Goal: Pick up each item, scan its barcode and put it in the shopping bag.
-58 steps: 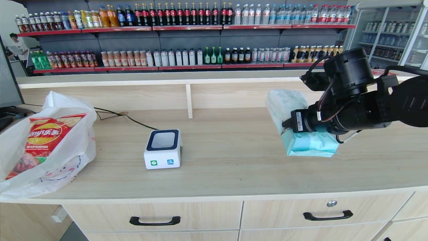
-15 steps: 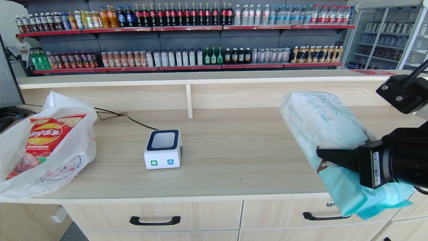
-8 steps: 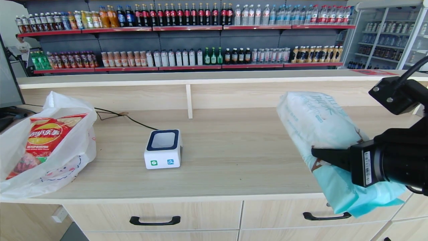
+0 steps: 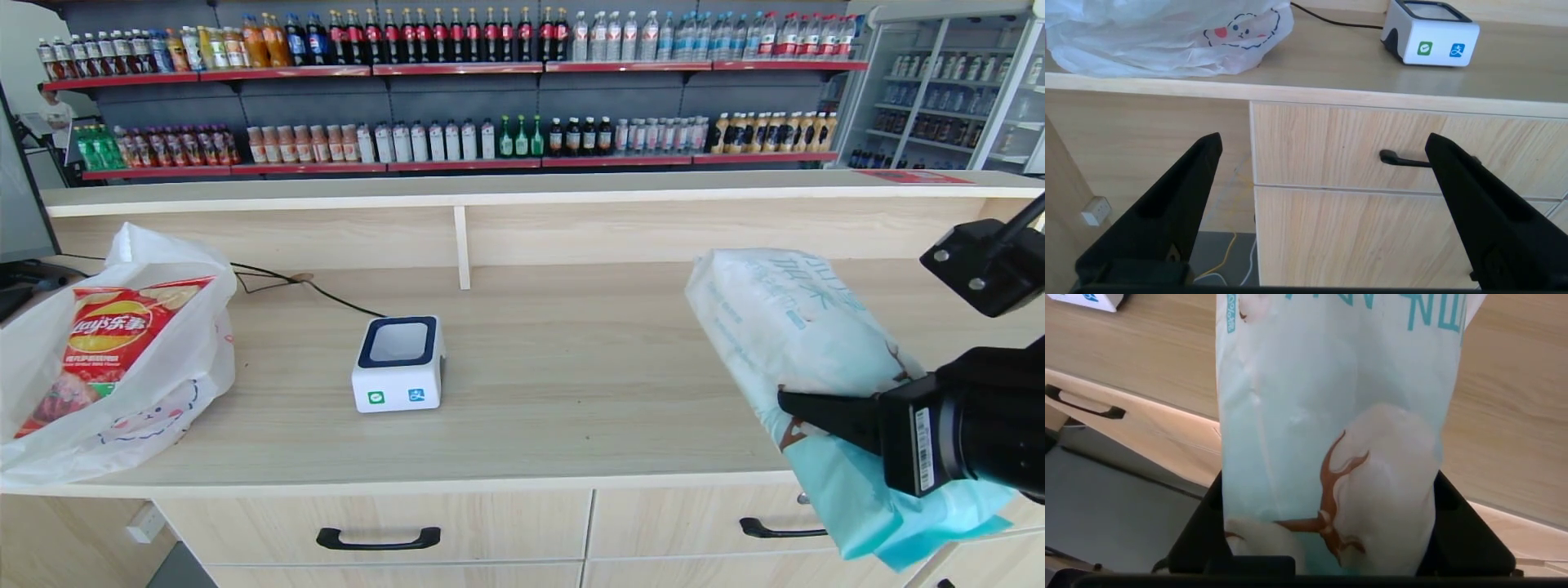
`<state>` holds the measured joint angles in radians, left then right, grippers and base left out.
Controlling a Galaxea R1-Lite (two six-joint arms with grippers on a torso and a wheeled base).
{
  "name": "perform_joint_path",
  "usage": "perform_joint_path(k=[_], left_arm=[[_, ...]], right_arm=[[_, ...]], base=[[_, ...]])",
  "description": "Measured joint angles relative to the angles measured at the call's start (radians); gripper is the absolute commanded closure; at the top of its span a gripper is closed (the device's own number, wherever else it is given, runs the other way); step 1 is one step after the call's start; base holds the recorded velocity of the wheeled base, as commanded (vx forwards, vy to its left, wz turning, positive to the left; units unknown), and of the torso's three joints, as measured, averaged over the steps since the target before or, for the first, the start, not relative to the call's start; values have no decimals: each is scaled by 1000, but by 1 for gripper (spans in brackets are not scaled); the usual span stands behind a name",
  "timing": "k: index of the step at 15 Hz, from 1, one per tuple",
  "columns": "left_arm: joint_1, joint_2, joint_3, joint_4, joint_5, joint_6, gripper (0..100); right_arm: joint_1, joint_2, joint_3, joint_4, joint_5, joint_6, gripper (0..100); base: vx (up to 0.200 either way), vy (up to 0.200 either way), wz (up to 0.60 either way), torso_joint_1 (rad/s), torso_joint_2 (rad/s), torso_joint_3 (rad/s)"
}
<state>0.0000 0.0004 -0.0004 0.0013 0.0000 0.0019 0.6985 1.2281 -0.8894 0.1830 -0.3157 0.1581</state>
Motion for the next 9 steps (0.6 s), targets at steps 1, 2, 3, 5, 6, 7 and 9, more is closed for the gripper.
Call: perform_joint_path(k=[1, 2, 3, 5, 6, 7, 9], left_arm=[[0, 0, 0, 0, 0, 0, 0], [0, 0, 0, 0, 0, 0, 0], [0, 0, 0, 0, 0, 0, 0], [0, 0, 0, 0, 0, 0, 0], [0, 0, 0, 0, 0, 1, 0], [0, 0, 0, 0, 0, 0, 0], [0, 0, 0, 0, 0, 0, 0]], right_arm=[[11, -15, 8, -1, 2, 1, 100], [17, -29, 14, -1, 8, 7, 100], [20, -42, 21, -2, 17, 14, 100], [24, -66, 66, -62, 62, 32, 100], [26, -72, 95, -153, 109, 40, 100], [26, -73, 125, -235, 160, 53, 100], [27, -53, 210, -484, 242, 122, 100]], base=[[0, 0, 0, 0, 0, 0], [0, 0, 0, 0, 0, 0], [0, 0, 0, 0, 0, 0], [0, 0, 0, 0, 0, 0], [0, 0, 0, 0, 0, 0], [0, 0, 0, 0, 0, 0], [0, 0, 0, 0, 0, 0]])
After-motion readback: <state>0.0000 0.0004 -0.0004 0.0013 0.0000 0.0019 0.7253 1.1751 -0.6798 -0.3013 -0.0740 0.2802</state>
